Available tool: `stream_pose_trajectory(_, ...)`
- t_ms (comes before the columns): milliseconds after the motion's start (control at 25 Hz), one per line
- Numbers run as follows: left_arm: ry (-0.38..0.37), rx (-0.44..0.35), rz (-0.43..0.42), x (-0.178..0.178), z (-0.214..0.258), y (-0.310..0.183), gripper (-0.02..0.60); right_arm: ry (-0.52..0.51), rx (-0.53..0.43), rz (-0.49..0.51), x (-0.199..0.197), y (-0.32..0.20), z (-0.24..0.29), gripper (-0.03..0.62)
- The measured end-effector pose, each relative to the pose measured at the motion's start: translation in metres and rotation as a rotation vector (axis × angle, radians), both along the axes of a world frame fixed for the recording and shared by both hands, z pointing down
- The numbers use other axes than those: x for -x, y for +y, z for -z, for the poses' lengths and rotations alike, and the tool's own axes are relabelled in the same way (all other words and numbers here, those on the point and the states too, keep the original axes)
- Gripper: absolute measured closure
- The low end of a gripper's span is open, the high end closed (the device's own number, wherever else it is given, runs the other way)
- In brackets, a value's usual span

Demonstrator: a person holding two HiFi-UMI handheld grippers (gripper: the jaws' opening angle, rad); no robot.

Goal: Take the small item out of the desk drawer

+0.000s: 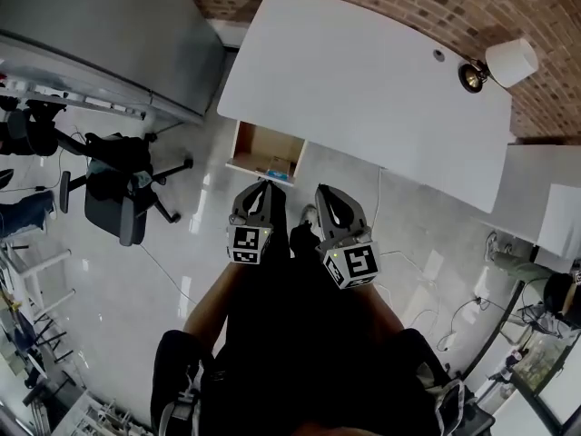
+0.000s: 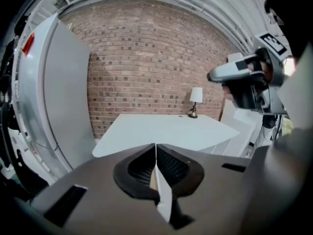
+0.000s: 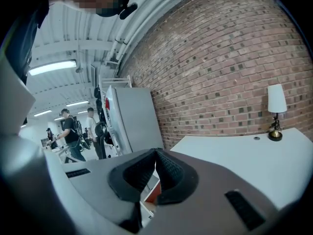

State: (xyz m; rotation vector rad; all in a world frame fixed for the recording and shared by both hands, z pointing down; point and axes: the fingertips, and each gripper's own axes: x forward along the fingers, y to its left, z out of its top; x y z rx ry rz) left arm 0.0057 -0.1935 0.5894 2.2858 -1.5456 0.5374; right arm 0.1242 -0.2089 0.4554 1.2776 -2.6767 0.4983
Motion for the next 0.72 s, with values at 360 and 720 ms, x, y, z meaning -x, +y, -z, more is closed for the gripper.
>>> stream_pose_trajectory(360,-0.048,0.296,-0.024,0.015,-0.165,-0.024,0.561,0.032,0.064,0.012,0.022,-0.047,-0.041,0.568)
stream_pose_trajectory(720,-0.102,0.541,-0.028,0.0,-0.281,-0.016,0.323,0.051,0.141,0.003,0.026,-0.058,-0.084,0.568)
